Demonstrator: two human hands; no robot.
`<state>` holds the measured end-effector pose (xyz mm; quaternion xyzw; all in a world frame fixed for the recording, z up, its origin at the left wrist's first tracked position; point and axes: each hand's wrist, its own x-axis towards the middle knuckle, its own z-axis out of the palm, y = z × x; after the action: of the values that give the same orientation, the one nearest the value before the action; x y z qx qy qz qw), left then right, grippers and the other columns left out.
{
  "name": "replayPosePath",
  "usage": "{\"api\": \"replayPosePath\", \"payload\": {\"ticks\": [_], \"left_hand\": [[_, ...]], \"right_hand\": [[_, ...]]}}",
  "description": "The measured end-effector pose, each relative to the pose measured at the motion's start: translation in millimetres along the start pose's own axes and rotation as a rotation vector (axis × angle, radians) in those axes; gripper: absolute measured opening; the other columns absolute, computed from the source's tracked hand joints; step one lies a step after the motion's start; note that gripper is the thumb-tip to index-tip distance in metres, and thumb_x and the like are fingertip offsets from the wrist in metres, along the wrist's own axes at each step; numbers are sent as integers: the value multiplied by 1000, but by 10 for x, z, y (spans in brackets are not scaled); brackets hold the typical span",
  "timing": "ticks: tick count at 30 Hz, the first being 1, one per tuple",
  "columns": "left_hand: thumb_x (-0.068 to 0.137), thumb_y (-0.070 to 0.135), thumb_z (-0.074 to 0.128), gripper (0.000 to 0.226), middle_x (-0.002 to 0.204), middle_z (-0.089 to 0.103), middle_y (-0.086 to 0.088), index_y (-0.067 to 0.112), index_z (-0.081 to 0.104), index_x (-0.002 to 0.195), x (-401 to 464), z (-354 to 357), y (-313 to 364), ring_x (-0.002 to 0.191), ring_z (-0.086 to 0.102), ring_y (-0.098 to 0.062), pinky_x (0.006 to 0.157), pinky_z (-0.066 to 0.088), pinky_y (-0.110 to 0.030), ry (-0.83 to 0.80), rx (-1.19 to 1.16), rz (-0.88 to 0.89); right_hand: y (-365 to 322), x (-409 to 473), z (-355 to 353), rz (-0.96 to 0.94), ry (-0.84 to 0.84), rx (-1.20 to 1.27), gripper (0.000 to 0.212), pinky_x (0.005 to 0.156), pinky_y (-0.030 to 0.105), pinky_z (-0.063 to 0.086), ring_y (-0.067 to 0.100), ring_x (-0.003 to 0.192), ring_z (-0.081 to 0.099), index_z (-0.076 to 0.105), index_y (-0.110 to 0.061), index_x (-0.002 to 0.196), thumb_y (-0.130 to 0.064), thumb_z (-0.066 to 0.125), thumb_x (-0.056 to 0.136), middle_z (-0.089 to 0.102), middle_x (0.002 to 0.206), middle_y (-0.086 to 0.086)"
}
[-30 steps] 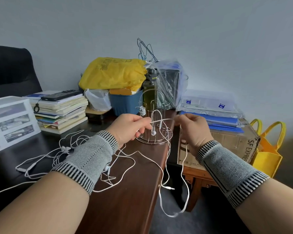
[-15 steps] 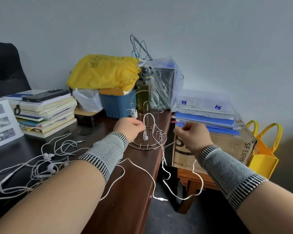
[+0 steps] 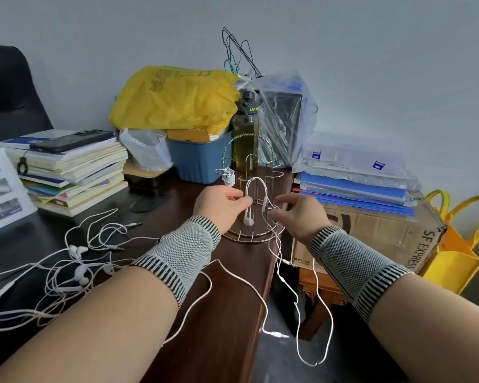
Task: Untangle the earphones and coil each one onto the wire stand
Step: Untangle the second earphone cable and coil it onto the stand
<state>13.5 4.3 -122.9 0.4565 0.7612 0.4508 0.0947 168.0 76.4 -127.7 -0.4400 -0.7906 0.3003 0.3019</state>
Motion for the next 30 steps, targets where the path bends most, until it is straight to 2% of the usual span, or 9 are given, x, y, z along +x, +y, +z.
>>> {"api": "replayPosePath", "payload": {"ticks": [3, 6, 9, 11, 16, 19, 24, 27, 30], "left_hand": [[83, 36, 71, 25, 86, 71, 10, 20, 77, 102, 13, 39, 48, 78, 62, -4, 66, 46, -16, 47, -48, -2], [85, 33, 69, 22, 86, 72, 8, 19, 78, 99, 31, 60, 95, 79, 63, -8, 70, 50, -20, 52, -52, -3], [85, 31, 70, 20, 79, 72, 4, 18, 77, 98, 70, 78, 91, 70, 62, -10, 69, 54, -26, 30, -51, -28], [85, 30, 70, 18, 76, 71, 4, 17, 77, 96, 80, 88, 81, 66, 60, -7, 65, 51, -23, 9, -59, -31], [86, 31, 70, 16, 67, 67, 2, 18, 75, 94, 57, 84, 71, 57, 55, -8, 56, 43, -21, -34, -100, -36], [87, 30, 67, 13, 70, 69, 1, 19, 73, 89, 51, 59, 66, 63, 59, -11, 58, 44, -22, -50, -125, -42], [88, 22, 64, 17, 74, 73, 4, 20, 69, 72, 56, 28, 30, 72, 67, -11, 63, 51, -27, -73, -171, -51], [89, 21, 64, 10, 81, 74, 2, 19, 70, 81, 49, 23, 24, 73, 67, -10, 65, 51, -26, -79, -176, -35], [88, 20, 67, 12, 82, 73, 0, 14, 72, 97, 43, -2, 8, 66, 63, -6, 65, 45, -20, -76, -192, -14]], "right_hand": [[-57, 83, 62, -46, -15, -36, 42, 89, 23, 44, 11, 102, 59, 61, -18, 126, -29, 68, 86, 62, 125, 0], [-104, 185, 96, -39, -19, -61, 40, 80, 21, 49, 7, 84, 59, 61, -17, 125, -29, 66, 87, 66, 113, -1], [-87, 258, 105, -20, 22, -47, 26, 73, 29, 56, 10, 74, 65, 68, -16, 108, -30, 65, 86, 70, 89, -4], [-83, 274, 108, -33, 80, -80, 18, 70, 28, 54, 10, 73, 64, 69, -19, 93, -35, 67, 85, 69, 79, -6], [-145, 300, 151, -89, 165, -215, 17, 66, 27, 52, 13, 72, 63, 59, -29, 72, -38, 63, 86, 66, 75, -6], [-153, 287, 131, -122, 161, -221, 19, 61, 25, 49, 13, 66, 61, 58, -27, 70, -33, 61, 88, 63, 69, -7], [-108, 227, 74, -110, 107, -216, 21, 63, 30, 56, 13, 66, 63, 64, -20, 77, -38, 63, 87, 64, 68, -7], [-173, 174, 92, -184, 189, -424, 26, 68, 33, 55, 18, 74, 64, 61, -22, 96, -47, 58, 89, 67, 80, -4], [-263, 137, 139, -303, 201, -504, 36, 71, 33, 52, 24, 83, 66, 49, -25, 124, -42, 53, 93, 70, 93, 0]]}}
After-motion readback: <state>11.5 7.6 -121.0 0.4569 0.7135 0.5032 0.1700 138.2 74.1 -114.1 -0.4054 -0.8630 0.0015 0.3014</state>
